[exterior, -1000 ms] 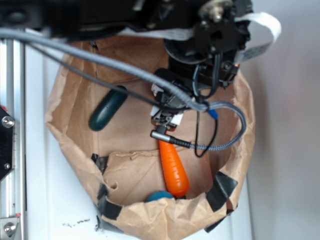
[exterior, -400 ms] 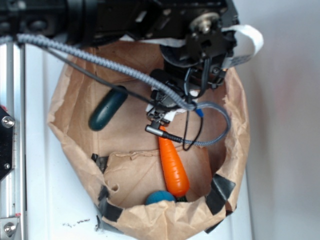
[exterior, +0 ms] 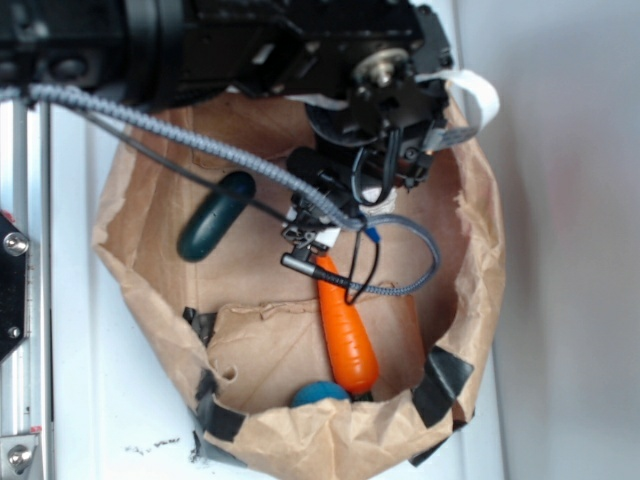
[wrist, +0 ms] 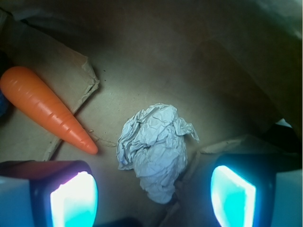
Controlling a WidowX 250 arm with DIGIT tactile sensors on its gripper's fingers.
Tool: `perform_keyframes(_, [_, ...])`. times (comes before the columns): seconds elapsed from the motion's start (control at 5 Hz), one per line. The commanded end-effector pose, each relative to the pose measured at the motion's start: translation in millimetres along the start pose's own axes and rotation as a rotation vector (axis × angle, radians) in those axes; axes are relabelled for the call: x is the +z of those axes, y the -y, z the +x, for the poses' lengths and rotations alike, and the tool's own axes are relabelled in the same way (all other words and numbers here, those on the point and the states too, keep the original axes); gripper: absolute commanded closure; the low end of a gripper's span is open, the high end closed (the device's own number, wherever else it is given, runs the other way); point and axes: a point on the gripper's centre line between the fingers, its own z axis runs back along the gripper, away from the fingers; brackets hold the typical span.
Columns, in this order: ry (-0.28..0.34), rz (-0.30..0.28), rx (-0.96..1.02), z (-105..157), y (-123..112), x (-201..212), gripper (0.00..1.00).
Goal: Grab the white paper.
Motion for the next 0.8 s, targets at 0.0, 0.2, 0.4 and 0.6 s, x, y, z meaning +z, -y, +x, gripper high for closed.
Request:
perform_keyframes(0.0, [0.034, 0.037, -0.088, 1.6, 9.1, -20.5, 0.00])
perform_keyframes(0.2, [0.024, 0.055, -0.087, 7.9, 9.0, -33.3, 0.00])
perform_keyframes(0.4, [0.044, 0.064, -0.090, 13.7, 6.8, -37.6, 0.00])
perform_keyframes(0.6, [0.064, 0.082, -0.083, 16.2, 5.0, -39.1, 0.59])
